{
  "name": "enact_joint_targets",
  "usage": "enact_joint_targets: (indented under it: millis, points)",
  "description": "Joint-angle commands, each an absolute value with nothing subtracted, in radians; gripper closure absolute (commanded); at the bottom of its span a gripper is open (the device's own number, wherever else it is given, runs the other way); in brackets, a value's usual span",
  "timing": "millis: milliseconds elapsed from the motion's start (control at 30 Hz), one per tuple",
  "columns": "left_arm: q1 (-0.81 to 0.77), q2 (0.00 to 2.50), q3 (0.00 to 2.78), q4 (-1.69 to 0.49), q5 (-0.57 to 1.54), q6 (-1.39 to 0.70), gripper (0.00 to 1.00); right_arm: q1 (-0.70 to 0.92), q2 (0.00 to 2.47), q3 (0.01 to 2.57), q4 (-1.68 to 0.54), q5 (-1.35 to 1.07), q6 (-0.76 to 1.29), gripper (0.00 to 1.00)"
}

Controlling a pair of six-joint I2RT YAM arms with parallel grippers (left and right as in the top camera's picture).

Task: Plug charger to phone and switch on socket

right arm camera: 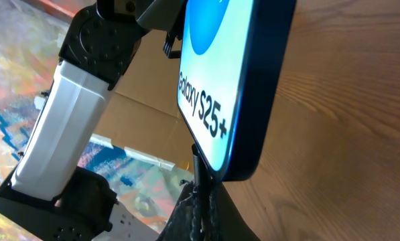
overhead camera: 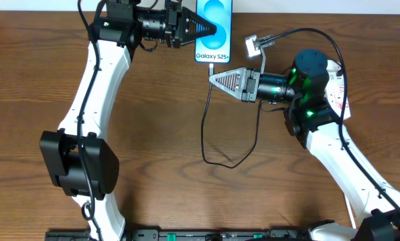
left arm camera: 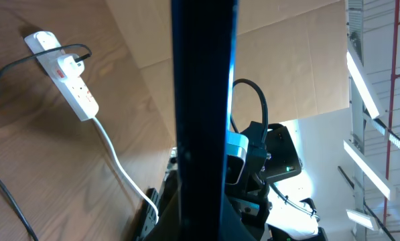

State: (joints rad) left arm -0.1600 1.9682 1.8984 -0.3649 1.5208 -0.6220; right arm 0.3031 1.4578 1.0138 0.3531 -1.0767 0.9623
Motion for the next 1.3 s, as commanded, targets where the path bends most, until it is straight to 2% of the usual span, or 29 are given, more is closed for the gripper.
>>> enact_joint_targets:
  millis: [0, 1267]
  points:
    - [-0.158, 1.964, 1.915, -0.356, 1.559, -0.615, 0.93, 0.299, 1.449, 1.026, 0.357, -1.072, 0.973, 0.99]
    - [-0.159, 1.964, 1.915, -0.357, 1.571, -0.654, 0.93, 0.309, 1.449, 1.026, 0.400, -0.968, 1.038, 0.99]
